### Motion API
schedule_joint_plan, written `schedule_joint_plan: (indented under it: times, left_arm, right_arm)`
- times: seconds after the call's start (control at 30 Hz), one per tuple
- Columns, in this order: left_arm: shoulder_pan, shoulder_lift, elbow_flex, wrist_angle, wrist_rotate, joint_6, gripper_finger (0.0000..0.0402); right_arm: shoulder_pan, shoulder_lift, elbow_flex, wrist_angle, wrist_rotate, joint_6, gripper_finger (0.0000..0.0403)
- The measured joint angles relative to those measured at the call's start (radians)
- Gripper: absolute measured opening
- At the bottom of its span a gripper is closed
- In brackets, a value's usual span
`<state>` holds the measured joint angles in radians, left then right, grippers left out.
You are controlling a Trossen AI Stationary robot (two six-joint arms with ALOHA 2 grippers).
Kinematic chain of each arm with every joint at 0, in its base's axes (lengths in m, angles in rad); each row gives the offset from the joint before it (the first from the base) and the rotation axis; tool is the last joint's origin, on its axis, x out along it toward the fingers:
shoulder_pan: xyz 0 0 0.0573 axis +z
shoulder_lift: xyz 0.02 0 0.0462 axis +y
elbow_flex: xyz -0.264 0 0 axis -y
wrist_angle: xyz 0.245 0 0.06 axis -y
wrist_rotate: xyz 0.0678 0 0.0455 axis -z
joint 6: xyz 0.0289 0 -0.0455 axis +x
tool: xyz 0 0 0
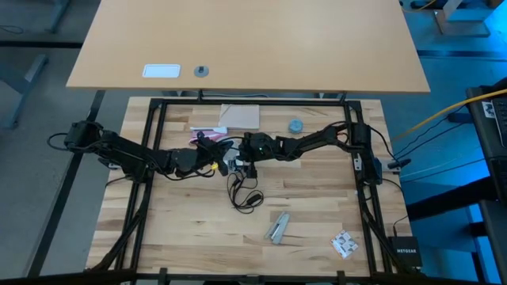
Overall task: Screw lightbulb
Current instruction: Insert light bulb into the lamp
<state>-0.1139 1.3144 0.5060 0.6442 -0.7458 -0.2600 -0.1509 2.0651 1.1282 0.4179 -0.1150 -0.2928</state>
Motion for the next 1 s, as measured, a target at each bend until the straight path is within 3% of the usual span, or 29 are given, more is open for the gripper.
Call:
schedule_joint_plan:
  times: [0.6, 1.0]
  left_arm:
    - [0.062, 0.013, -0.001, 0.051, 0.137, -0.048, 0.0004]
    - [0.064, 0.019, 0.000, 0.052, 0.143, -0.055, 0.0004]
  right_arm:
    - [0.000, -0.002, 0.001, 0.052, -0.035, 0.000, 0.0324]
    - [-0.006, -0.010, 0.001, 0.000, 0.019, 0.000, 0.0324]
